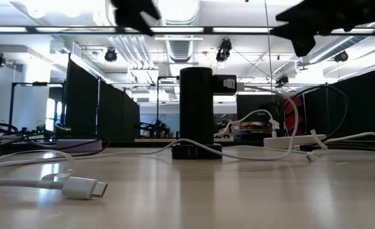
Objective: Insert USB
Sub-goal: Insert the black charger cable into the violet outlet extension
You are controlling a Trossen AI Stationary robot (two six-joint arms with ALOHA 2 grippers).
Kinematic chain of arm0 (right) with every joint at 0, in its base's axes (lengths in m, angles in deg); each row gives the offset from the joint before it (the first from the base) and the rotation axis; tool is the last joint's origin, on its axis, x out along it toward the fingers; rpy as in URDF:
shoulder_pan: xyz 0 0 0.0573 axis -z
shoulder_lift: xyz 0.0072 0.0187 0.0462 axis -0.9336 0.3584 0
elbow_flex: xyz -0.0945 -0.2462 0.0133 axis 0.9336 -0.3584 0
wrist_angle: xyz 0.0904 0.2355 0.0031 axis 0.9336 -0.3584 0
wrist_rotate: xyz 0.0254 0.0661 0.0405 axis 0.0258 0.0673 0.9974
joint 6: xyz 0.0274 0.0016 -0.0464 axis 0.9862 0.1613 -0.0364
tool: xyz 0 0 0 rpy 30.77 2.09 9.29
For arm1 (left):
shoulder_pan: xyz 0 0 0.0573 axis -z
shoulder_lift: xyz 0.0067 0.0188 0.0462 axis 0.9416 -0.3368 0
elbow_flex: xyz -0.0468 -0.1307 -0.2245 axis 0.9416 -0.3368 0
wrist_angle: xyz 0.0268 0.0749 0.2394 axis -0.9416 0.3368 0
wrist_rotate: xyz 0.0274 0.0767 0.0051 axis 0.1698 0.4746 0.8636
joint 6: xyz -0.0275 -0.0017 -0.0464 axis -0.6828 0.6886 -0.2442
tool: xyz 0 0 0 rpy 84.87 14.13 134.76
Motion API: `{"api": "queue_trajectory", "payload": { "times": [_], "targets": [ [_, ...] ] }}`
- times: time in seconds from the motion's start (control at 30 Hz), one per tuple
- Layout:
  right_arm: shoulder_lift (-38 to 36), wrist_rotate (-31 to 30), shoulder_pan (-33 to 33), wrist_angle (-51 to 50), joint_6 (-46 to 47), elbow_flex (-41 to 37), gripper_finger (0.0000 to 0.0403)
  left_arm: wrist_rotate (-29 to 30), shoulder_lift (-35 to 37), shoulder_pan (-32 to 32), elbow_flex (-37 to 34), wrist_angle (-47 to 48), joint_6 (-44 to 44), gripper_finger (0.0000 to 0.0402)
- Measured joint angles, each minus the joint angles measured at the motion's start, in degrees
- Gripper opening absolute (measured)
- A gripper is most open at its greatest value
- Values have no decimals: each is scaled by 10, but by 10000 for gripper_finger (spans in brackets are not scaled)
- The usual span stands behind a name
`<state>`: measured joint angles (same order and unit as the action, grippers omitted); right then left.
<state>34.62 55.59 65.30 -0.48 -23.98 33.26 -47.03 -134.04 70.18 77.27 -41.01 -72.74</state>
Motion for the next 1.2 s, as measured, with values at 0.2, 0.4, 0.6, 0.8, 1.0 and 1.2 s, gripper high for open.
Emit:
{"api": "queue_trajectory", "payload": {
  "times": [0.2, 0.4, 0.6, 0.8, 1.0, 1.2],
  "targets": [
    [36, 16, 0, 53, 18, 8, 144, -5, 25, 13, -1, 152, -88, 308],
    [123, 16, 0, 52, 20, 79, 111, -62, 25, 56, -5, 233, -78, 272],
    [214, 16, 0, 45, 16, 155, 83, -117, 24, 136, -49, 280, -94, 248],
    [269, 49, -2, 13, 21, 198, 63, -119, 24, 222, -138, 247, -131, 237],
    [283, 56, -5, 13, 21, 199, 47, -135, 21, 267, -246, 136, -147, 242],
    [282, 56, -10, 13, 16, 199, 39, -146, 19, 269, -320, 119, -150, 256]
  ]
}}
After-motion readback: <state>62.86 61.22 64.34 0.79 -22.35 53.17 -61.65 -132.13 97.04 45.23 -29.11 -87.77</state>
